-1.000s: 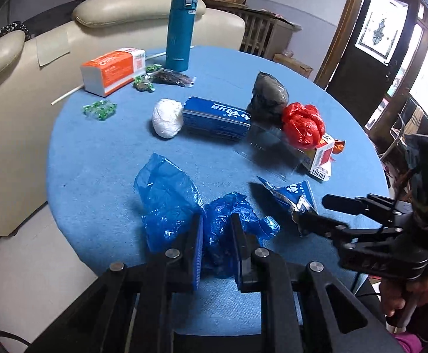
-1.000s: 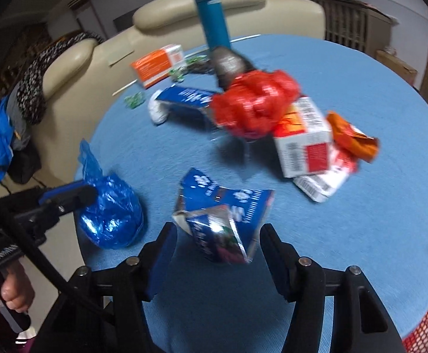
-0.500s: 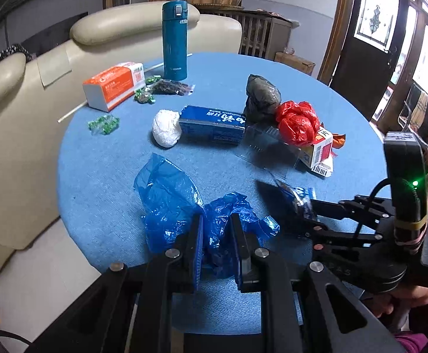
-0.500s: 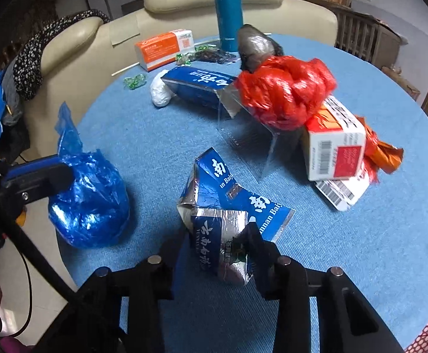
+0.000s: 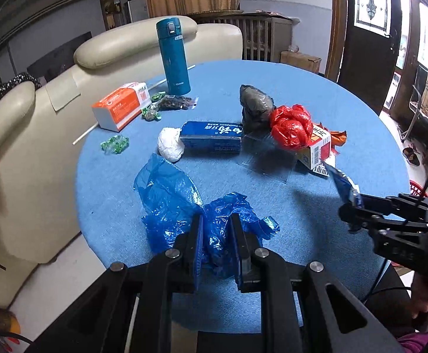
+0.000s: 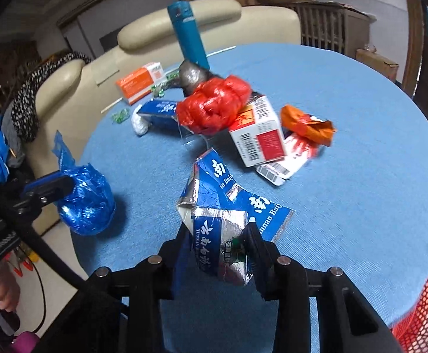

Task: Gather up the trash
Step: 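Lift and carry the bag and carton with both tools toward the red wastebasket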

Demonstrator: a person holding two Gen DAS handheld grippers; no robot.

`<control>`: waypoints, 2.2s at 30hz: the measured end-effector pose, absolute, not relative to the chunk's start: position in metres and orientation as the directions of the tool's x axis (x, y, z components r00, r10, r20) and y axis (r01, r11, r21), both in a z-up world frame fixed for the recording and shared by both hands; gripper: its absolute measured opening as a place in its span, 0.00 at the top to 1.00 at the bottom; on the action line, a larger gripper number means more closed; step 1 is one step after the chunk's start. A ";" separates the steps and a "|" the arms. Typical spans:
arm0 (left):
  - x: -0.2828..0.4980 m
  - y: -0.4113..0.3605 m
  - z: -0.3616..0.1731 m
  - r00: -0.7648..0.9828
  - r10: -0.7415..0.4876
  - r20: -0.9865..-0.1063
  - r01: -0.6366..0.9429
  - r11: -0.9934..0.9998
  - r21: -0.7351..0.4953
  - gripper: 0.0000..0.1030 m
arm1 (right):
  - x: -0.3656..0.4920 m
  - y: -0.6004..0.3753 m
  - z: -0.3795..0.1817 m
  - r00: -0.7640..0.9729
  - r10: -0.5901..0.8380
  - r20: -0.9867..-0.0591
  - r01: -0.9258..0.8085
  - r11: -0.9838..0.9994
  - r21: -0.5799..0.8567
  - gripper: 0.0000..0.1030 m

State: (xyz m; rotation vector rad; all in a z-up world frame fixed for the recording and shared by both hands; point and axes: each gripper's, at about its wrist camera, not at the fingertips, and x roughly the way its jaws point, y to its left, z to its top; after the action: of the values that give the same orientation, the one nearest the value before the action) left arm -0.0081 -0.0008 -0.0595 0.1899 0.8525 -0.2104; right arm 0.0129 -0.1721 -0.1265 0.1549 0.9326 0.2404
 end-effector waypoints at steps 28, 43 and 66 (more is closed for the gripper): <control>-0.029 -0.044 -0.027 0.719 -0.077 -0.691 0.297 0.933 0.205 0.82 | -0.054 -0.228 -0.081 0.692 0.240 -0.680 -0.056 0.958 0.281 0.62; -0.039 -0.093 -0.014 0.737 -0.120 -0.665 0.379 0.888 0.260 0.82 | -0.086 -0.277 -0.075 0.739 0.186 -0.647 0.047 0.945 0.325 0.62; -0.063 -0.287 -0.030 0.480 -0.424 -0.768 0.790 0.590 0.168 0.80 | -0.185 -0.429 -0.113 0.761 0.009 -0.649 0.403 0.778 0.483 0.62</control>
State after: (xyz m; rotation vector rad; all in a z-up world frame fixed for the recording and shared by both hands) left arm -0.0626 -0.2867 -0.0304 0.5558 0.7469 -0.7885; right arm -0.1846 -0.4295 -0.1133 0.6539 0.6812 -0.2316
